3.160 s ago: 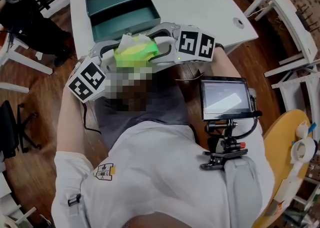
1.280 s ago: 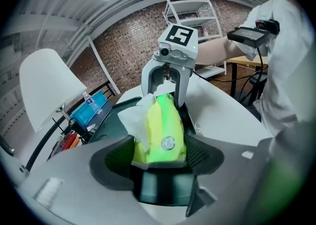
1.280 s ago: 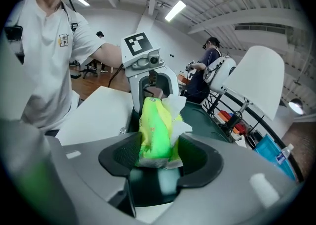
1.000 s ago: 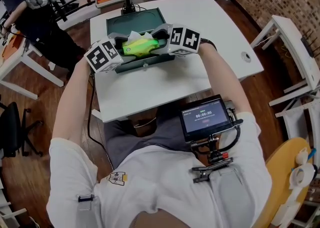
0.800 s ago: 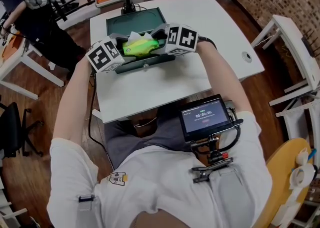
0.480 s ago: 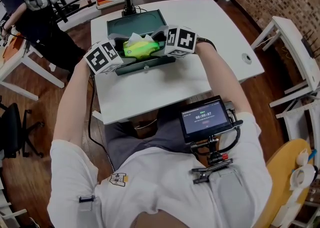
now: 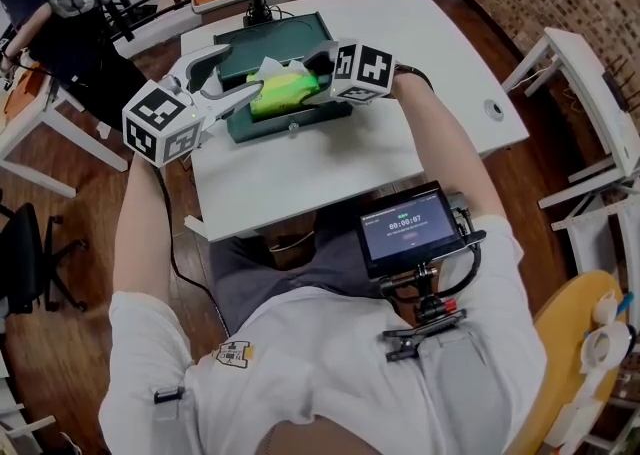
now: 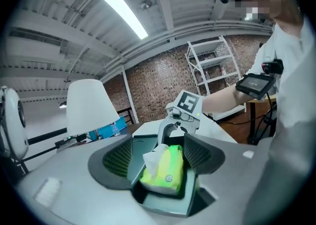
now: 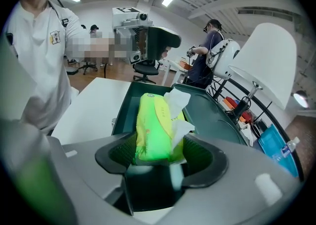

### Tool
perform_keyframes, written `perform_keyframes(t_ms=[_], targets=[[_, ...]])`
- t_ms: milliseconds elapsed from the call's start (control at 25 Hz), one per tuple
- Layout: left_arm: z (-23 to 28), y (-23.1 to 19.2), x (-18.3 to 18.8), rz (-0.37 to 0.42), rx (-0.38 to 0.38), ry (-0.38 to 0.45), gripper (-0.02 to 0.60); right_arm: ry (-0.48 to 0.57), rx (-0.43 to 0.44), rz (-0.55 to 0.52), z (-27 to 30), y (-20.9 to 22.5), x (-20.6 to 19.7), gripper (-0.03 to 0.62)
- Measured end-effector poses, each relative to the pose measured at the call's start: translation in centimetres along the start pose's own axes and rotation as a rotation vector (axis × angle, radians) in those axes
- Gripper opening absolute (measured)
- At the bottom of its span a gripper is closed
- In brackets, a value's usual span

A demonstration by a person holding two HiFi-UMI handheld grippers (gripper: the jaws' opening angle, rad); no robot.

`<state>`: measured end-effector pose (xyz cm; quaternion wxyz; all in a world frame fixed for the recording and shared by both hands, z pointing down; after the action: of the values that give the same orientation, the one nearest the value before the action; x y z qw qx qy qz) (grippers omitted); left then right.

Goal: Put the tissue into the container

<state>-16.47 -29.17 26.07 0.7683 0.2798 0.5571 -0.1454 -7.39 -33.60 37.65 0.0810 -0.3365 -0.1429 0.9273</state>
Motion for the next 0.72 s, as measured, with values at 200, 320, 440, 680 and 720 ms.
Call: perform_keyframes(t_ms=[200,320,440,680,720], targets=[[-0.9,0.9,-1.6,-0.018,0.003,-0.004,0.330,0.027,0.010,0.029,-0.8,0.2,0.3,0.316],[-1.4,1.2,-2.2,-0.034,0.006,0.002,0.330,0.078,0.014,0.072,-1.8,0.4,0.9,0.375],[-1.9,1.7,-2.3,-0.045,0.014,0.018,0.324,0.122,-0.027,0.067,-3.6,0.5,1.5,0.394],[-4.7,4.6,-0.5,-0.078,0.048,0.135,0.267,0.494,-0.227,0.122,-11.9,-2.3,4.7,0.262],[-5.1,5.2,-0.5,-0.097,0.063,0.155,0.259,0.570,-0.261,0.155,-13.2,-3.1,4.9,0.245]])
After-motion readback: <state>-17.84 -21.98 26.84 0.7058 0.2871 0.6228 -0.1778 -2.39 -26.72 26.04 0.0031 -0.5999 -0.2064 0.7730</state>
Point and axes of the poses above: the fingertips, and each gripper's own axes: z forward along the fingers, y to its right, x out of its top, the point moved 2 cm from there along -z, backward along the fingers, and after that the axes turned 2 degrees about -x, right-handed, at the moved point
